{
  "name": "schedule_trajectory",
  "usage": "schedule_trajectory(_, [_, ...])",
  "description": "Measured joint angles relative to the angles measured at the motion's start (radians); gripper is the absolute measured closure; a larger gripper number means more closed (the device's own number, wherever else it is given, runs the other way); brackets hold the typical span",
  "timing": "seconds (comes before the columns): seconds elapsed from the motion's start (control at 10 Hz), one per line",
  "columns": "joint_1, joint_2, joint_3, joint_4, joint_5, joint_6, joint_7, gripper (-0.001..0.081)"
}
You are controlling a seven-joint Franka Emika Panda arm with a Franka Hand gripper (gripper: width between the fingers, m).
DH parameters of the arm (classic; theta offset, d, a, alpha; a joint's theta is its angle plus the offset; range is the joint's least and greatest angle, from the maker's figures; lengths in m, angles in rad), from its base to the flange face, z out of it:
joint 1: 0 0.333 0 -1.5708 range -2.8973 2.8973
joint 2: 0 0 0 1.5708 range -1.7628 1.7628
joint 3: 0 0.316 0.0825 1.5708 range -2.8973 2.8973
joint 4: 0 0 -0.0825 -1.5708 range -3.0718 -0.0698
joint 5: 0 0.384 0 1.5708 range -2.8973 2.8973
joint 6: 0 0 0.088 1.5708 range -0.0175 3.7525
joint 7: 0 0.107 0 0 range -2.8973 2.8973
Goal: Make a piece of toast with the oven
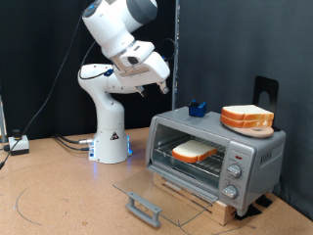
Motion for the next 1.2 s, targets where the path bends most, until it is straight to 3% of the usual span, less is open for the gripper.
schedule_trajectory(0.3, [-0.001,-0.001,0.052,0.042,0.041,-0.100,0.428,-0.0001])
schedule_trajectory(0.5, [-0.014,0.001,0.080,0.066,0.048,-0.113,0.681,-0.0001])
schedule_trajectory(0.6, [-0.013,0.001,0.080,0.064,0.048,-0.113,0.632,-0.0001])
schedule_trajectory(0.7, [-0.016,0.006,0.079,0.064,0.039,-0.150,0.671,-0.0001])
schedule_trajectory(0.9, [-0.034,0.029,0.069,0.064,0.059,-0.237,0.862,-0.0001])
schedule_trajectory(1.2, [-0.095,0.060,0.067,0.057,0.124,-0.197,1.168,-0.0001])
